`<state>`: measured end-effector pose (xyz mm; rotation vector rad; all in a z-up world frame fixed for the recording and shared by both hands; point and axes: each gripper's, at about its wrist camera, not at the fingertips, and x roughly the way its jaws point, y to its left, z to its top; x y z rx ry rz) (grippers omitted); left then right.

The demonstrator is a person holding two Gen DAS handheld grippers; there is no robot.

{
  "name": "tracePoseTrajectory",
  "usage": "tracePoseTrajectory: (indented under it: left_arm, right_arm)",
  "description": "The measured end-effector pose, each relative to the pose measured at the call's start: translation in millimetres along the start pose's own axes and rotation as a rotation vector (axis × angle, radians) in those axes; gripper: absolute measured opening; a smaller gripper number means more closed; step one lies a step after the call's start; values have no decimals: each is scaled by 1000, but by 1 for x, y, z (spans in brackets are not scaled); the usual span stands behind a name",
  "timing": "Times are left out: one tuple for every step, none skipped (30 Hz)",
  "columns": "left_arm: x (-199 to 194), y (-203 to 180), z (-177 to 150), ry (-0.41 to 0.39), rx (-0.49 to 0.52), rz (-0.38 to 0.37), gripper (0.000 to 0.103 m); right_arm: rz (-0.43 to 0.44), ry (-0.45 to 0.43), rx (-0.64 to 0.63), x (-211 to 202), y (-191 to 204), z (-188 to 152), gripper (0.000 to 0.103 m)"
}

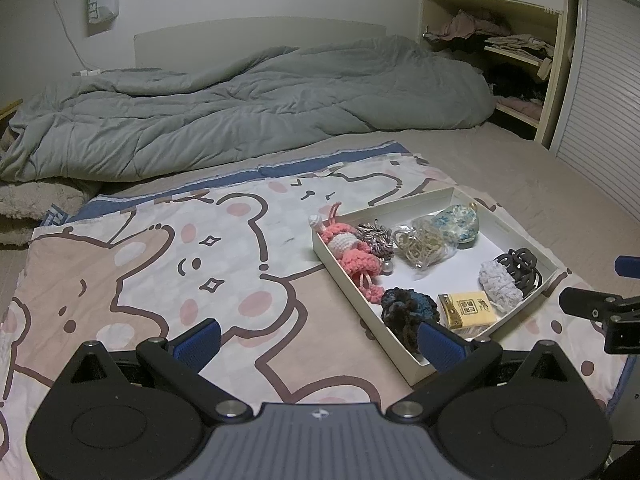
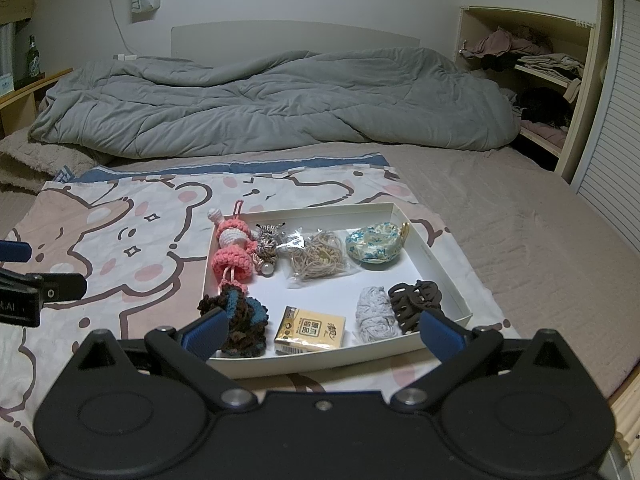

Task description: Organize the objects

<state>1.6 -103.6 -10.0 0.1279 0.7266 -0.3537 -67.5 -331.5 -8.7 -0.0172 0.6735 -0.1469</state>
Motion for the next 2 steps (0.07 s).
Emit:
tracePoseTrajectory:
  left_arm:
    - [0,0,0,1,-1,1,103]
    - [0,0,0,0,-1,1,103]
  right_arm:
    - [0,0,0,0,0,0,103]
    - [0,0,0,0,0,0,103]
